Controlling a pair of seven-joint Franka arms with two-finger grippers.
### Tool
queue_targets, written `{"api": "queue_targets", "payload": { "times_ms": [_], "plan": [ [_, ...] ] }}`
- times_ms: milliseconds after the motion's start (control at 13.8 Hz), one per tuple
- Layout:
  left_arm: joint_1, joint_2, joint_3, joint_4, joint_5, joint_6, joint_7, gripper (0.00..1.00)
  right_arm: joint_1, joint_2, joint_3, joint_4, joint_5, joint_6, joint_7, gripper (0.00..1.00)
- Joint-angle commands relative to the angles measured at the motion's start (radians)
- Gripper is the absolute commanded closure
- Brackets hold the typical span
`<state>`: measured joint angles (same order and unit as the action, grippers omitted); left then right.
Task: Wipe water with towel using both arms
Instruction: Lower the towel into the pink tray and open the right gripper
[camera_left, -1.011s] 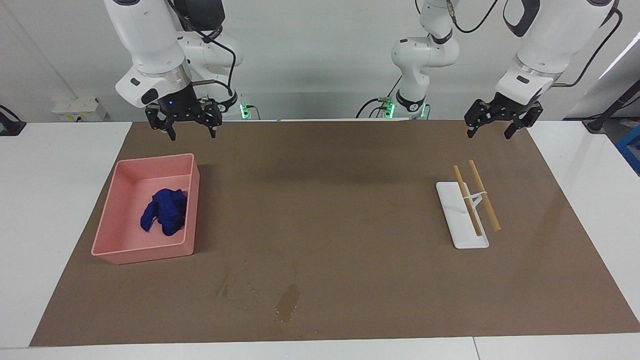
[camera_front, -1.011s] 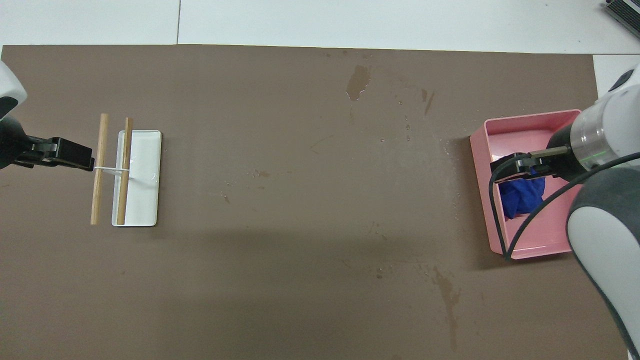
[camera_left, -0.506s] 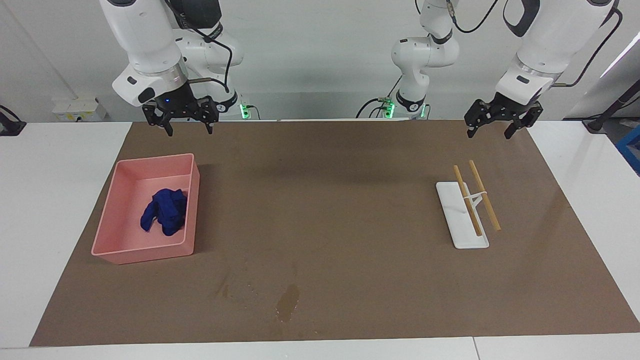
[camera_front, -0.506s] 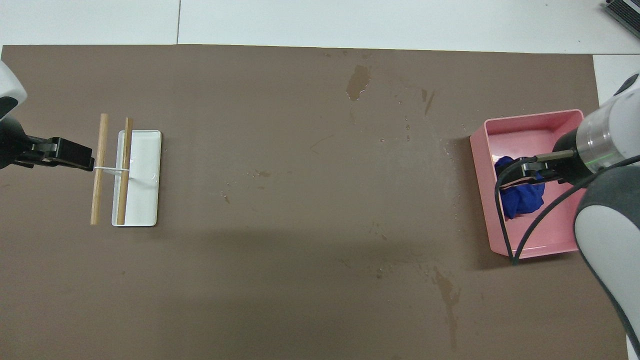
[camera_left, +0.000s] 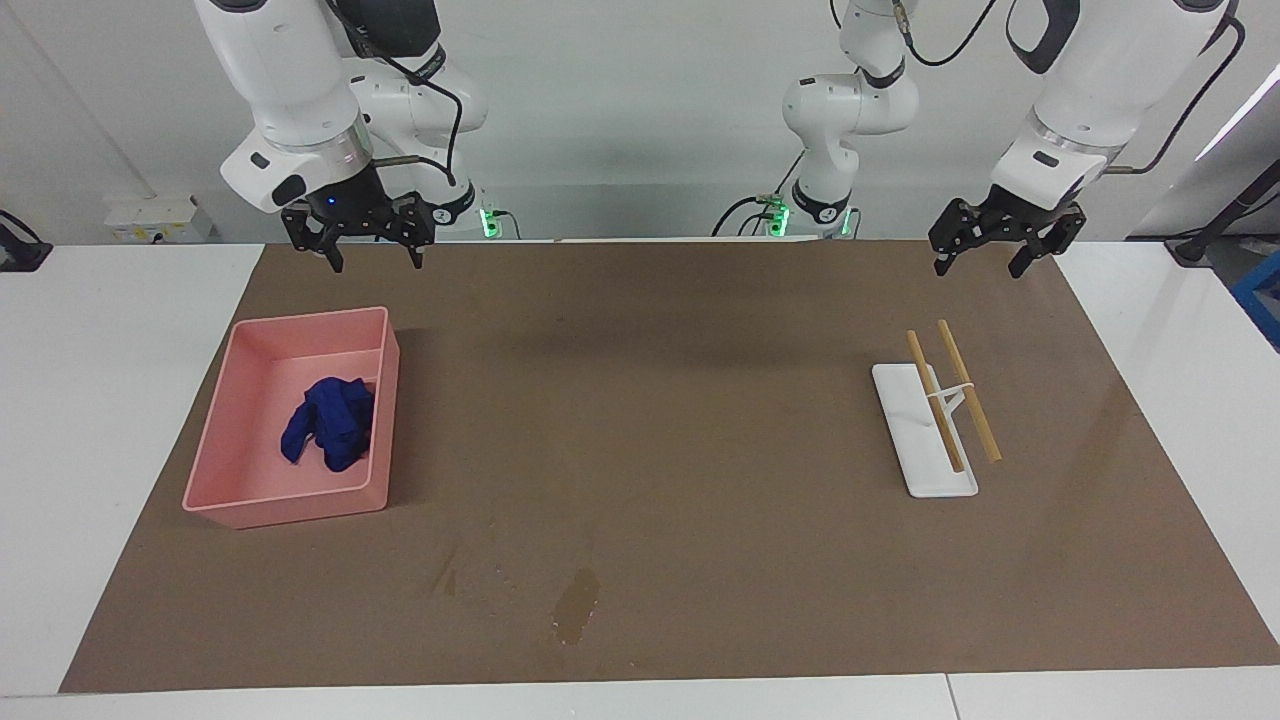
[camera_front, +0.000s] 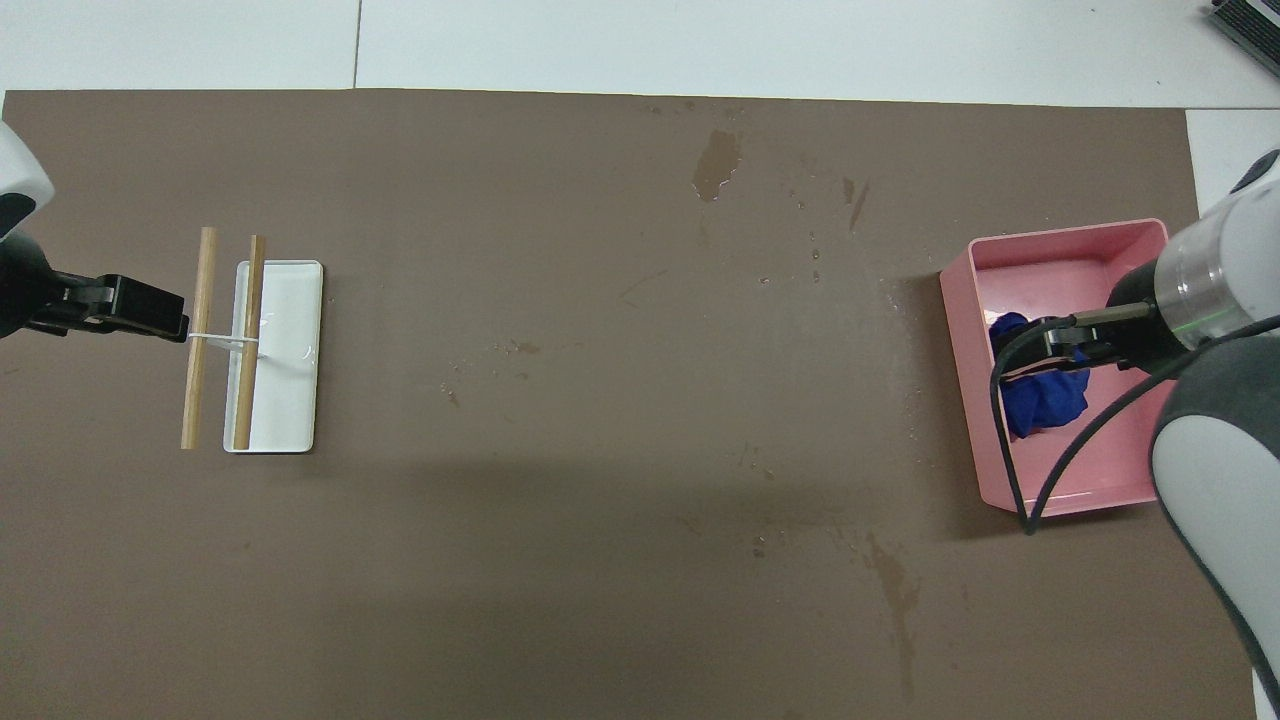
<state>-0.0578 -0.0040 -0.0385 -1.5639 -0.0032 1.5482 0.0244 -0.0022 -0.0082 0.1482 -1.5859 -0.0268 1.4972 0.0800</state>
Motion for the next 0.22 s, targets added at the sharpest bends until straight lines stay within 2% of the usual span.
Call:
{"api": "queue_targets", "payload": {
  "times_ms": [0, 144],
  "plan": [
    [-0.007, -0.024, 0.006, -0.024, 0.015, 0.006, 0.008, 0.00, 0.017, -0.012, -0.009, -0.006, 0.015, 0.005, -0.005, 0.00],
    [-0.007, -0.024, 0.006, -0.022, 0.016, 0.004, 0.006, 0.00, 0.016, -0.012, -0.009, -0.008, 0.015, 0.015, -0.009, 0.00]
  ]
}}
